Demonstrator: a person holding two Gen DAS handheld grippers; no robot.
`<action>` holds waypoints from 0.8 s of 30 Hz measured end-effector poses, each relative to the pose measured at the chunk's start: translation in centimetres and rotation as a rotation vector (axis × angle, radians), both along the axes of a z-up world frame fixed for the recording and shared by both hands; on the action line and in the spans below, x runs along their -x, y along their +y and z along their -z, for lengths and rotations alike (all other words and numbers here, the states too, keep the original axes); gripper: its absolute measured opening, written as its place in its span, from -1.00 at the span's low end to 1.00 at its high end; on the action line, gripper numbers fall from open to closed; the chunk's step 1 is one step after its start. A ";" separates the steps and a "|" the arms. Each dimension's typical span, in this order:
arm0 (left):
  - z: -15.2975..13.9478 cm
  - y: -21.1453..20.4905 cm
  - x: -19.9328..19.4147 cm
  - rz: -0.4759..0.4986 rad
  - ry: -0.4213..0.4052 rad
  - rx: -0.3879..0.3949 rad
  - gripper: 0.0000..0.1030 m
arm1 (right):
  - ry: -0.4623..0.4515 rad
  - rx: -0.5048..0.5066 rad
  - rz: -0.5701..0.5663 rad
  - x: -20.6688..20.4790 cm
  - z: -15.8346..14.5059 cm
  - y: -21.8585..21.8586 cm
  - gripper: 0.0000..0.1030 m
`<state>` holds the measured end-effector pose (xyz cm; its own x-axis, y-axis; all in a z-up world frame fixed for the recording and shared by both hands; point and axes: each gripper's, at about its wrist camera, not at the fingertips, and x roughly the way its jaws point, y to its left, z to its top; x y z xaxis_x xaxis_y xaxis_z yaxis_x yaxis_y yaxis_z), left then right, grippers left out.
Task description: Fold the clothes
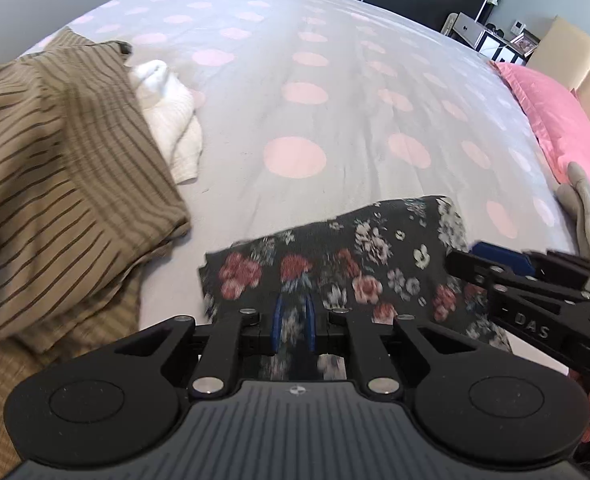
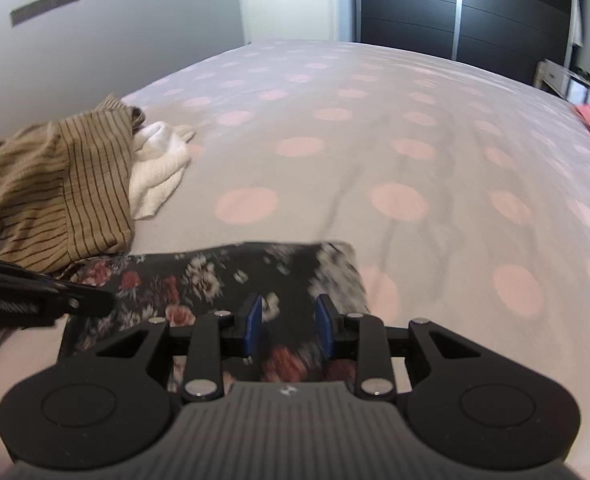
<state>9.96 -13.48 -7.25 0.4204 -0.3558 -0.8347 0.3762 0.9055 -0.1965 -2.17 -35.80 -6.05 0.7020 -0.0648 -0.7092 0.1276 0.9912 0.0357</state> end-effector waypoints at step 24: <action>1.2 -0.5 -0.1 0.002 -0.001 -0.049 -0.82 | 0.126 -0.001 0.087 -0.9 0.9 -1.6 -0.27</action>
<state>10.02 -14.00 -8.44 0.4203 -0.3157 -0.8507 0.3786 0.9130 -0.1518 -1.26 -37.44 -6.93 0.5991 -0.1202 -0.7916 0.2162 0.9762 0.0154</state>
